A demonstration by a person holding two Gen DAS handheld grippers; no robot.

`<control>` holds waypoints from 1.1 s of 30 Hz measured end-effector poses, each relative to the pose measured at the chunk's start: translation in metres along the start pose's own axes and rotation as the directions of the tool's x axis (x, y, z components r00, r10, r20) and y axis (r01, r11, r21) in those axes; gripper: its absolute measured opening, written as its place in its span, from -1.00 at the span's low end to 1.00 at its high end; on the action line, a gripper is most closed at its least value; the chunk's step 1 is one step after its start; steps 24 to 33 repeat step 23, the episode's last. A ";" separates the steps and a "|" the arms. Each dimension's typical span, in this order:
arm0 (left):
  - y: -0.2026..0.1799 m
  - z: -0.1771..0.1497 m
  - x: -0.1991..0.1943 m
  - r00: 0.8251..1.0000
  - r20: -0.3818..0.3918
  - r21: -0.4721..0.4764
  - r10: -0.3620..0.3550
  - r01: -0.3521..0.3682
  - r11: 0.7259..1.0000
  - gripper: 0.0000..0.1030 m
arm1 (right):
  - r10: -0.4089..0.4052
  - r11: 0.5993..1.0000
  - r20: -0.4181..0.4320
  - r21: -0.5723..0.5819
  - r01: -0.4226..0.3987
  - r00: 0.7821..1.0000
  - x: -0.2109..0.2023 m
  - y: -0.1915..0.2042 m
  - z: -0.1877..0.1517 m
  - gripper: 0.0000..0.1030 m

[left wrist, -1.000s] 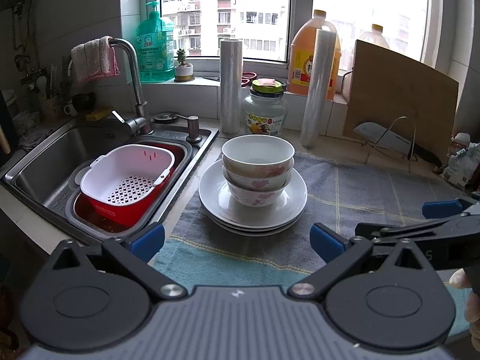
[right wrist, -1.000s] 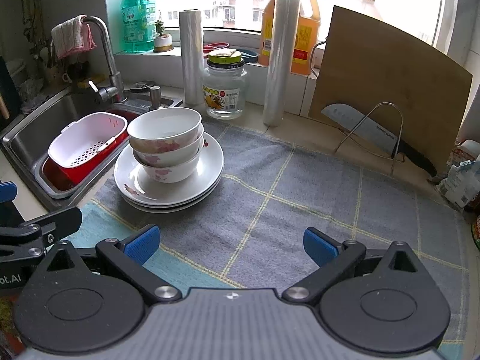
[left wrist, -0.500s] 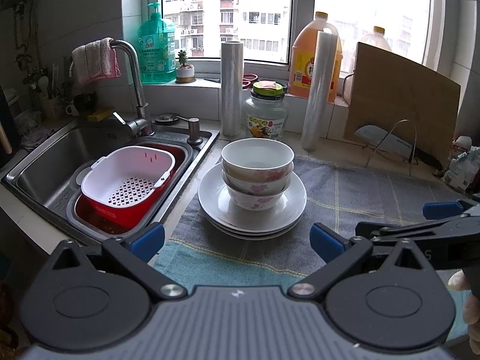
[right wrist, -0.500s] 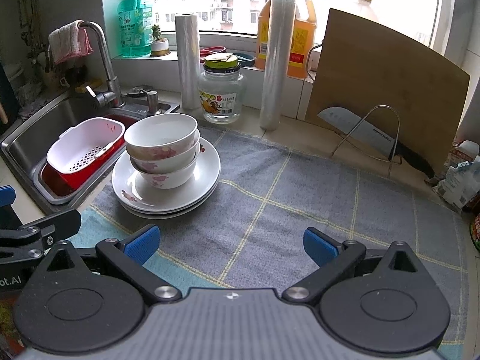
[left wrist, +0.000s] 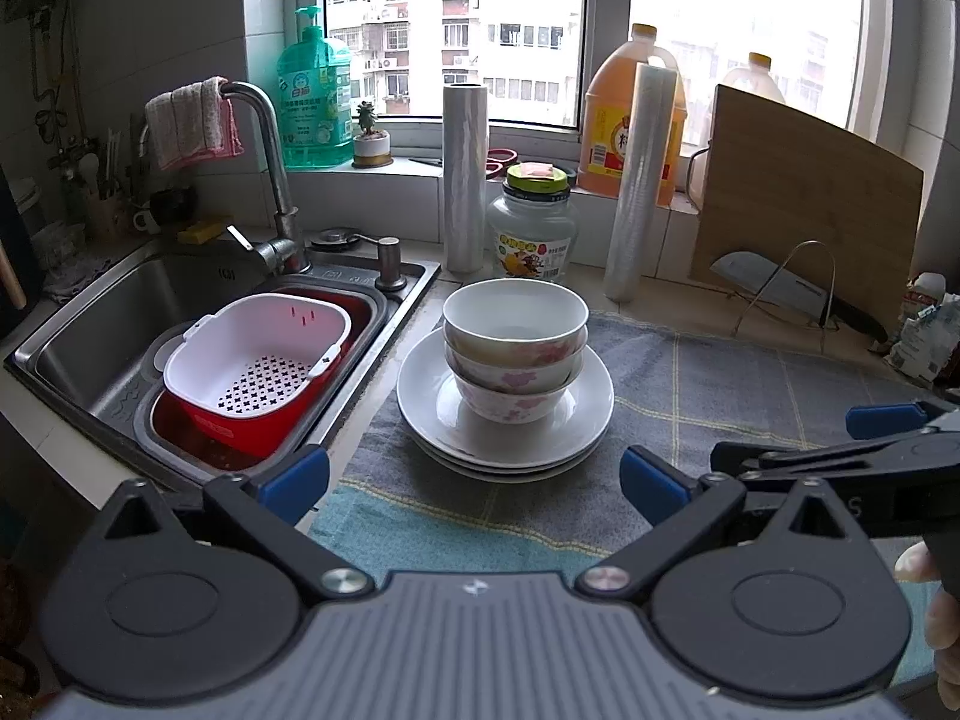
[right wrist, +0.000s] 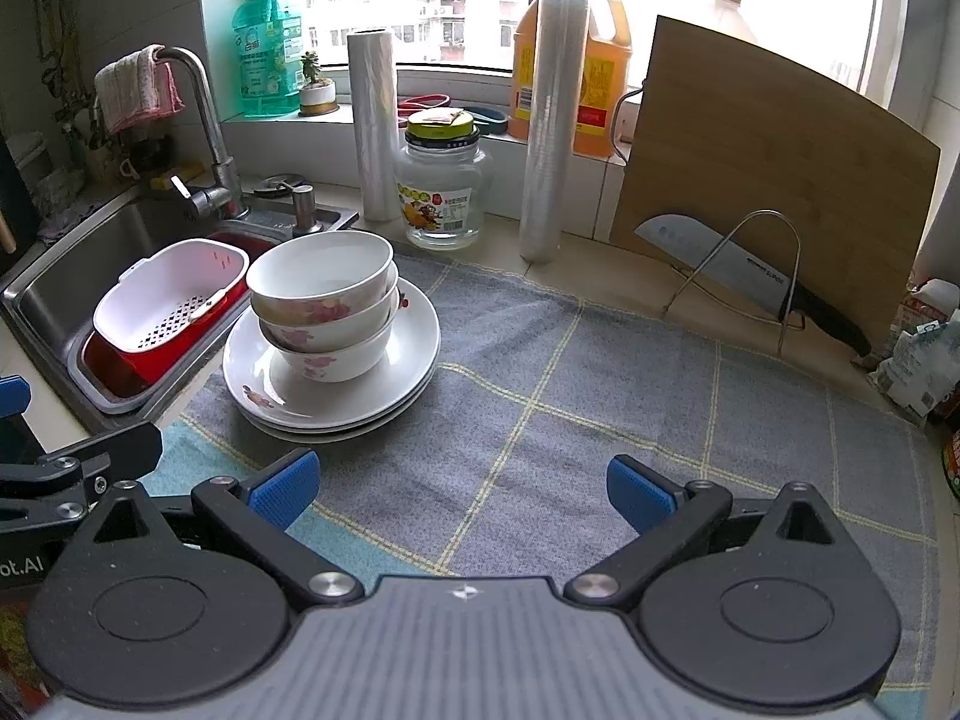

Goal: Organize plates and bowls

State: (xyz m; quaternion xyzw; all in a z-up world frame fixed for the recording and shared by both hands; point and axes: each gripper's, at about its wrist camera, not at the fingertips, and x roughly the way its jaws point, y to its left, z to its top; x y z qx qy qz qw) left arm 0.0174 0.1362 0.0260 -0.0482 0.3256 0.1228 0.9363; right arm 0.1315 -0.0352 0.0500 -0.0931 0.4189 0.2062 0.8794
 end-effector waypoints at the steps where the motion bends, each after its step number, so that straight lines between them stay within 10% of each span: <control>1: 0.000 0.000 0.000 1.000 -0.001 0.000 0.000 0.000 1.000 0.99 | 0.000 1.000 0.000 0.000 0.000 1.000 0.000 0.000 0.000 1.00; 33: 0.001 0.001 0.001 1.000 0.000 -0.001 -0.003 0.003 1.000 0.99 | -0.001 1.000 0.003 0.001 0.001 1.000 0.001 -0.002 0.002 1.00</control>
